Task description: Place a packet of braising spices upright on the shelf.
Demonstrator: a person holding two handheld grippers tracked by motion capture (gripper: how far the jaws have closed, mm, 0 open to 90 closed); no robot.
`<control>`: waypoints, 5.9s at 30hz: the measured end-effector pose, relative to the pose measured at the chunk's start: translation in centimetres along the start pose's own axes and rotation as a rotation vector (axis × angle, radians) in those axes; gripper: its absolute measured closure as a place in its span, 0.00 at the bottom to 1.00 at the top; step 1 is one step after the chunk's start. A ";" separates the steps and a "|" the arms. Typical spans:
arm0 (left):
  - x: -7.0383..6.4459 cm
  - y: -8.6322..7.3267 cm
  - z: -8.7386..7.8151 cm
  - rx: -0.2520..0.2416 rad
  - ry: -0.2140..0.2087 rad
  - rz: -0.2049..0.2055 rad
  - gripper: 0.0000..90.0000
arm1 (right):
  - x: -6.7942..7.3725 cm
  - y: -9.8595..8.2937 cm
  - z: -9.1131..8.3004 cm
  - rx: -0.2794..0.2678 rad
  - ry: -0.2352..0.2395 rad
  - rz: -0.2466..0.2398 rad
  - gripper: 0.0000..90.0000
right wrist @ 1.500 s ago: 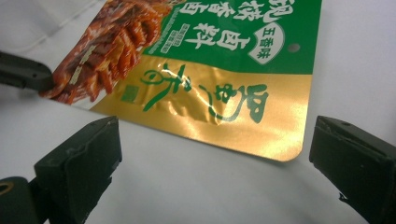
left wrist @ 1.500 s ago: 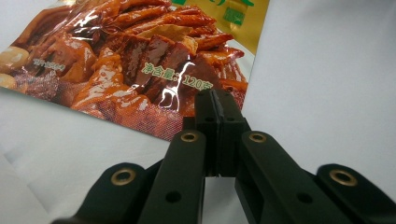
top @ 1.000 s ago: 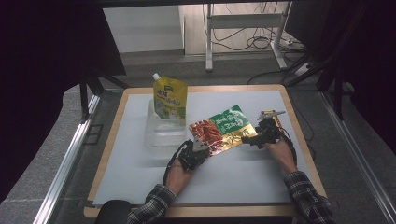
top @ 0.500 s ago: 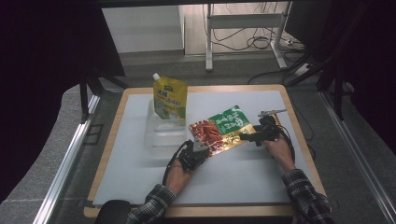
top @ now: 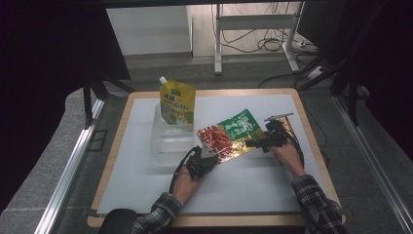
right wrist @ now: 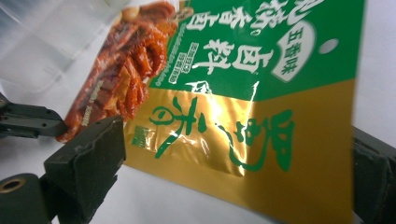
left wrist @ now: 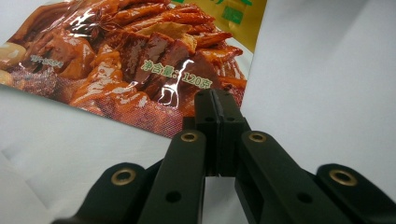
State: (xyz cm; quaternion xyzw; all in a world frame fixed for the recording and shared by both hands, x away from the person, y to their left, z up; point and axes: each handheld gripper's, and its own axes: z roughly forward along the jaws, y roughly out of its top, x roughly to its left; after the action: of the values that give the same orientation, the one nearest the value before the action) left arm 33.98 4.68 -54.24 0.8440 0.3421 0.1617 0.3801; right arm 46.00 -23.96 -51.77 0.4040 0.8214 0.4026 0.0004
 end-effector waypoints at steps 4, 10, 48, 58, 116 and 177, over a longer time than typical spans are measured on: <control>0.0 0.0 0.0 0.000 0.002 0.003 1.00 | 0.1 0.7 0.7 0.010 0.018 0.010 0.05; -0.1 0.0 0.0 -0.001 0.006 0.007 1.00 | 0.2 1.6 1.4 0.053 -0.002 0.024 0.17; -1.1 -1.4 -4.6 -0.130 0.011 -0.021 0.44 | 4.3 6.3 -3.5 -0.009 -0.060 -0.076 0.99; -1.3 -1.7 -5.5 -0.157 0.021 -0.022 0.23 | 6.9 8.1 -4.4 -0.029 -0.020 -0.131 0.99; -3.1 -5.1 -8.9 -0.126 -0.023 -0.024 0.00 | 15.6 14.7 -9.3 -0.054 0.069 -0.418 0.99; -4.0 -5.3 -9.4 -0.138 -0.042 0.024 0.00 | 20.5 22.5 2.4 -0.062 0.245 -0.491 0.99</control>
State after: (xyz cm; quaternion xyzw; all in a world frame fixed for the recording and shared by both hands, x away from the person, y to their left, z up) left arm 23.72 9.45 -52.12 0.8231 0.3120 0.1716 0.4424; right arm 47.91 -0.91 -31.89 0.1406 0.8761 0.4611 0.0108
